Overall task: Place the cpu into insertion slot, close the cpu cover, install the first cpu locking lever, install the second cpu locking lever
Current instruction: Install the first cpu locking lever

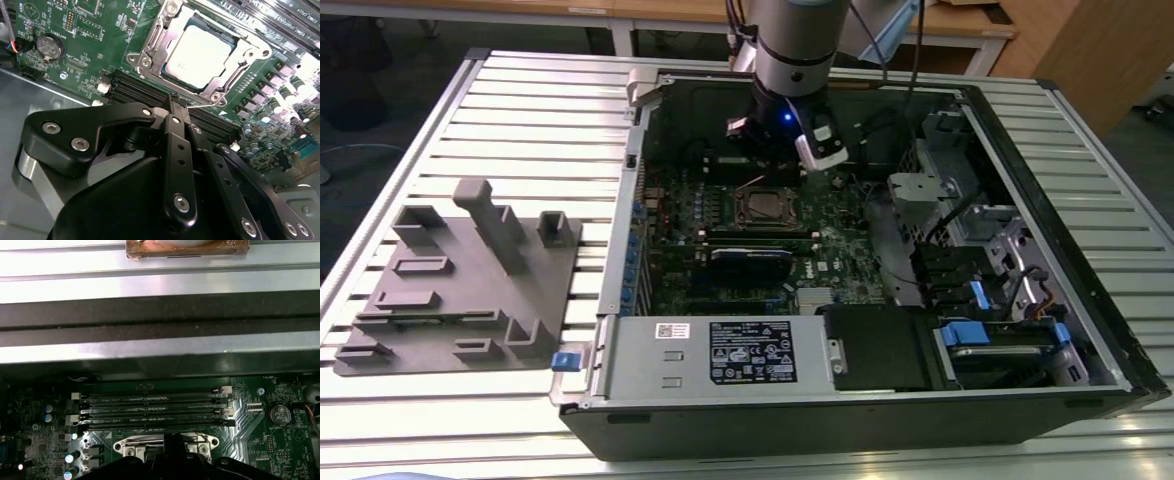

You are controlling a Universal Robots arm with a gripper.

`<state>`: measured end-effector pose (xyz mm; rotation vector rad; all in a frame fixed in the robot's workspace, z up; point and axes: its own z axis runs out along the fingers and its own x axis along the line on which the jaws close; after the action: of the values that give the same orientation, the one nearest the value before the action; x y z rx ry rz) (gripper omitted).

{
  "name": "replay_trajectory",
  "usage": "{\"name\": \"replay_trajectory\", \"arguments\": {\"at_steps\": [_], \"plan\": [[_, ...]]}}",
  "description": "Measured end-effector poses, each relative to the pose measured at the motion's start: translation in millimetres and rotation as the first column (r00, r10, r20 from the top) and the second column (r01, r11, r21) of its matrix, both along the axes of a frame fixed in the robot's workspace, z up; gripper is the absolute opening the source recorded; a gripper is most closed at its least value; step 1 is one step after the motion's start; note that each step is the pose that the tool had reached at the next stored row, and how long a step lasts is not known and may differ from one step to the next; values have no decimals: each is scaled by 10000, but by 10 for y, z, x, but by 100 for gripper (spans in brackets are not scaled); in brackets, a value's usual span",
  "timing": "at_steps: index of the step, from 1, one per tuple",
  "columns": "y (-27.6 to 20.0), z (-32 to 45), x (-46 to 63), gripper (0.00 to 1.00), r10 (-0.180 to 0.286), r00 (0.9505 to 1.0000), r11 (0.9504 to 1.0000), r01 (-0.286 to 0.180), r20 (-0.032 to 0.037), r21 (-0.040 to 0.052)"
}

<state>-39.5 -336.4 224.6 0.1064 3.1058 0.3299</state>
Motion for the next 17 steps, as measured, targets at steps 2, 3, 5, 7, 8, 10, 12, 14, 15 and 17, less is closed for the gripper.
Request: {"name": "replay_trajectory", "arguments": {"at_steps": [2, 3, 5, 7, 8, 10, 12, 14, 15, 17], "plan": [[-7, -1, -18, 11, 1, 10000, 10000, -1, 1, 41], [-9, -1, -23, 11, 0, 10000, 10000, 0, 2, 61], [-9, -2, -24, 11, 2, 10000, 10000, -2, 2, 66], [-9, -2, -24, 11, 2, 10000, 10000, -2, 2, 66], [-9, -1, -25, 11, 1, 10000, 10000, -1, 2, 66], [-9, -2, -26, 11, 1, 10000, 10000, -1, 2, 68], [-11, -1, -40, 11, 0, 10000, 10000, 0, 3, 91], [-10, -2, -45, 11, 1, 10000, 9999, -1, 3, 103], [-9, -2, -48, 11, 1, 10000, 9999, -1, 3, 105], [-10, -2, -50, 11, 2, 10000, 9999, -2, 3, 106]]}}
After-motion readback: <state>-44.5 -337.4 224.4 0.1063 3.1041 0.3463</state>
